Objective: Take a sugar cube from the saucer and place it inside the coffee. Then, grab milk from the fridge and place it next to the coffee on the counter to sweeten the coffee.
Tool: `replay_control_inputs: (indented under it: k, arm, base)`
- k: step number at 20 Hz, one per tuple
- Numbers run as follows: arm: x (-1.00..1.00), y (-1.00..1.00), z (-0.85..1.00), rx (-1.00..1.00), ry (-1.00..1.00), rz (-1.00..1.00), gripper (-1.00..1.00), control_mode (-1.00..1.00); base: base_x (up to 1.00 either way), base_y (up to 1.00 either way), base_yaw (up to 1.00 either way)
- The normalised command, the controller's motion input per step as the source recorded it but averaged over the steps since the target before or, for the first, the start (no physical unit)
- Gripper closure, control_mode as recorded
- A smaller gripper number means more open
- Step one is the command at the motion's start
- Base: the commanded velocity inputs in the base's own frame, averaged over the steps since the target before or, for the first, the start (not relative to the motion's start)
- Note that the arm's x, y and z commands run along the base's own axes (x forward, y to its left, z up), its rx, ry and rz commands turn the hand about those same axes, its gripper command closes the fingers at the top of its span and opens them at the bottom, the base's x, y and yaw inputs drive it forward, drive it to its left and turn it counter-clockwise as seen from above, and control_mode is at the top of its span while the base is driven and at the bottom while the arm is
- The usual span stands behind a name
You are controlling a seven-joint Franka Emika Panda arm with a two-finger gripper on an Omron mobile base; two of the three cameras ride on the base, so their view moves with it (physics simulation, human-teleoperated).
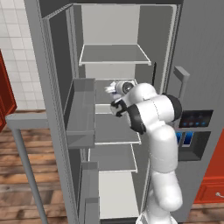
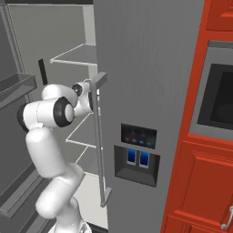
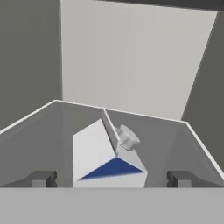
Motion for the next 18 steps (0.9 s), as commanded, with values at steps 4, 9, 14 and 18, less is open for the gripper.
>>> replay_control_inputs:
  k: [4, 9, 14, 18]
  arm:
    - [0.15, 0.08, -0.24, -0.03, 0.02, 0.00, -1.00, -1.00]
    - [0.29, 0.02, -0.03, 0.00, 0.01, 0.00, -1.00, -1.00]
    - [0.20, 0.00, 0.00, 0.00, 0.00, 0.00, -1.00, -1.00]
    - [0.03, 0.00, -0.02, 0.00, 0.00, 0.00, 1.00, -1.00]
  base:
    - [0.00, 0.00, 0.00]
    - [0.00, 0.00, 0.00]
    - [0.00, 0.00, 0.00]
    - [0.00, 0.00, 0.00]
